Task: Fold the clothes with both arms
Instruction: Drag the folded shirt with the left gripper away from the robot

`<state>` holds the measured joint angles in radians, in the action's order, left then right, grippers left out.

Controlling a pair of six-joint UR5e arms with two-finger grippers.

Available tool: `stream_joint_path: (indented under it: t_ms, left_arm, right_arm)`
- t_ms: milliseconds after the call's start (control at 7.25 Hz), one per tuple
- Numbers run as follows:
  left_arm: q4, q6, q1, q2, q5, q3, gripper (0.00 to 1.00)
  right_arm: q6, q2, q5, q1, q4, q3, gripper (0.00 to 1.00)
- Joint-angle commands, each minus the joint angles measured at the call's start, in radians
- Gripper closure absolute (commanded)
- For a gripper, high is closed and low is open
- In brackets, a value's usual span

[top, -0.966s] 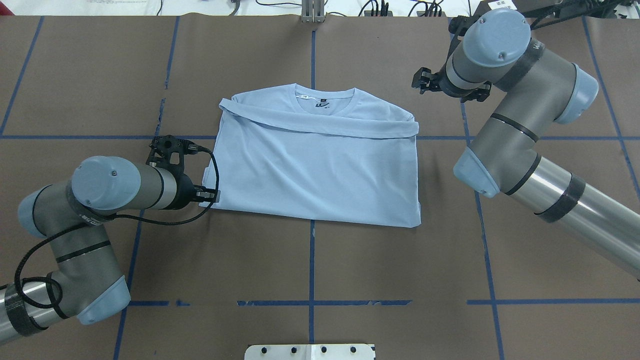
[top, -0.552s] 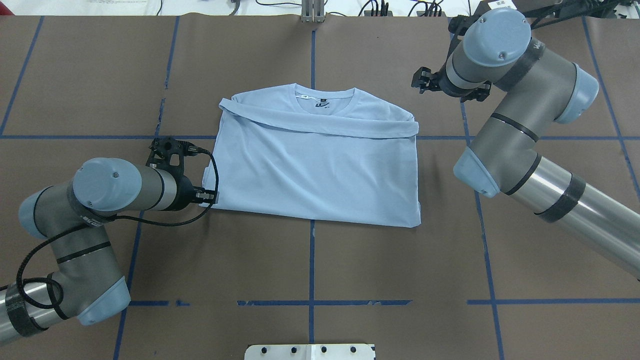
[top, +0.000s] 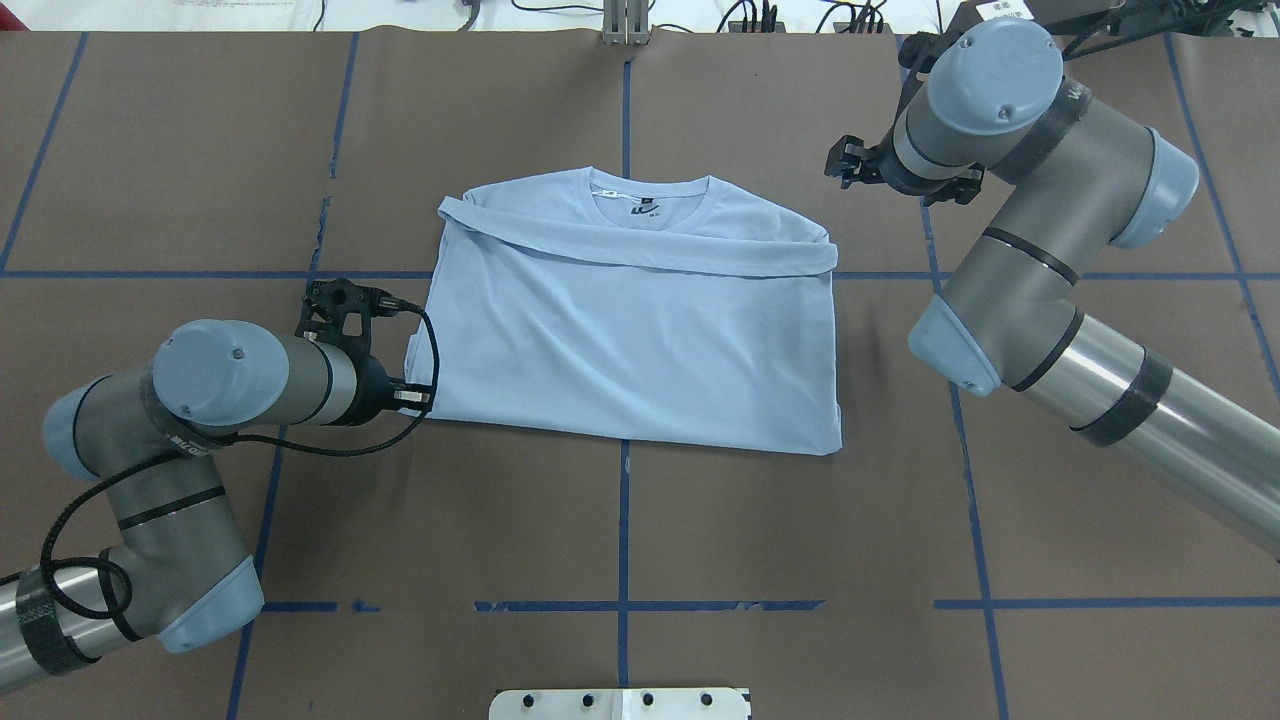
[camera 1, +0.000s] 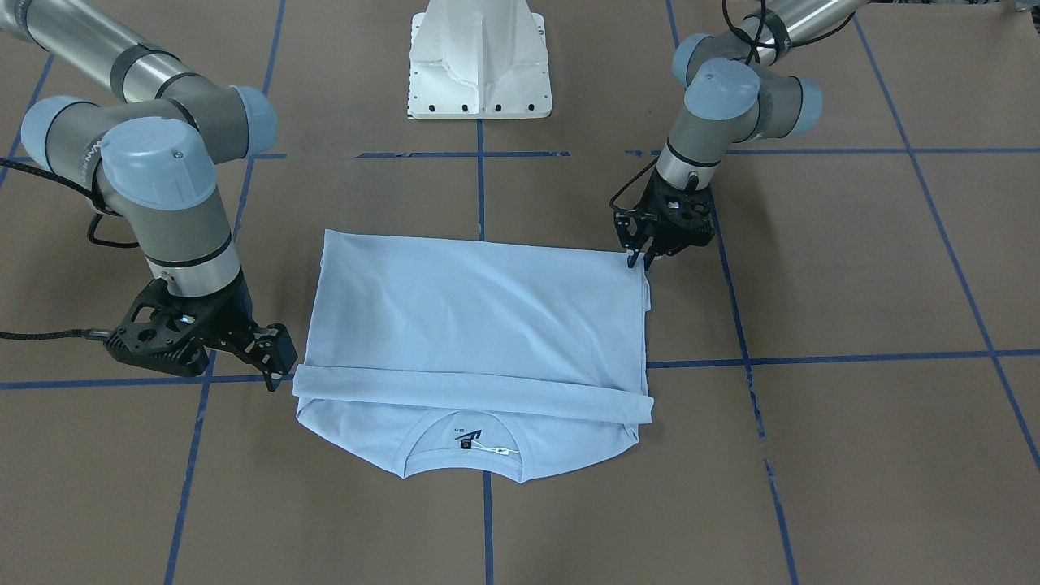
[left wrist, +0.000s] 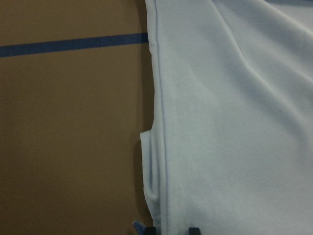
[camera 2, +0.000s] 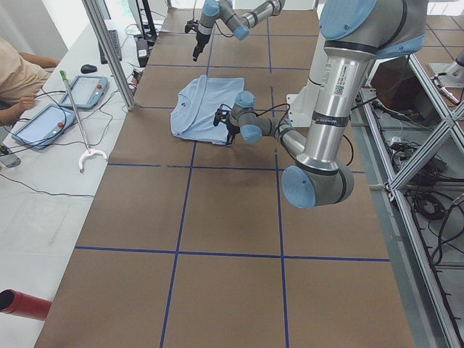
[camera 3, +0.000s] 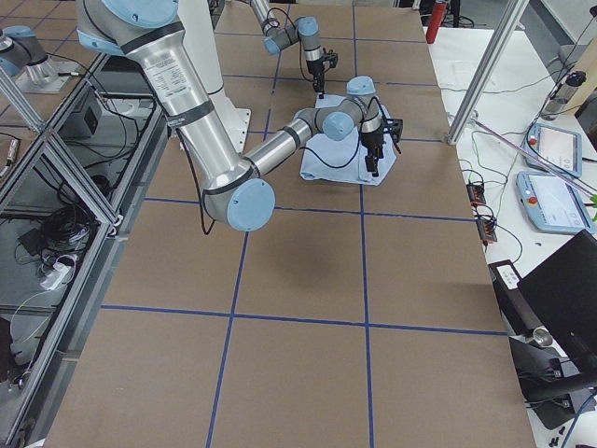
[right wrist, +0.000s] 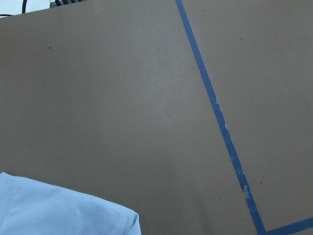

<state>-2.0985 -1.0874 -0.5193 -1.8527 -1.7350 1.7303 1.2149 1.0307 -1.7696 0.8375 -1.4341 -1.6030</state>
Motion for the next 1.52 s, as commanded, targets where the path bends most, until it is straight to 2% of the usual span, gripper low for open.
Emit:
stream_joint_path:
  t_ms: [0,276,414,552,690,966,1242,1380]
  left_arm:
    - [0.000,0.000,0.008,0.000,0.002,0.000,1.00]
    - [0.003,0.021,-0.002,0.003,0.000,0.024,1.00]
    - [0.008,0.112,-0.042,0.006,0.006,0.008,1.00]
    - [0.009,0.227,-0.147,-0.003,0.006,-0.050,1.00]
    - [0.002,0.318,-0.245,-0.060,0.005,-0.165,1.00]
    - [-0.003,0.444,-0.385,-0.257,0.005,-0.437,1.00]
    - [-0.040,0.452,-0.419,-0.457,0.017,-0.683,1.00]
    - [-0.129,0.455,-0.421,-0.514,0.059,-0.824,1.00]
  right_arm:
    - [0.000,0.000,0.001,0.000,0.001,0.000,0.00]
    - [0.000,-0.001,0.001,-0.001,0.001,0.000,0.00]
    - [0.000,-0.001,0.001,0.000,0.000,0.000,0.00]
    - [0.000,-0.001,0.001,0.000,0.000,0.000,0.00]
    - [0.000,-0.001,0.001,0.000,0.000,0.000,0.00]
    - [0.003,-0.004,0.001,0.000,0.001,0.000,0.00]
    - [0.008,-0.006,0.001,0.002,0.000,-0.008,0.00]
    - [0.011,-0.005,0.001,0.002,0.000,-0.015,0.00]
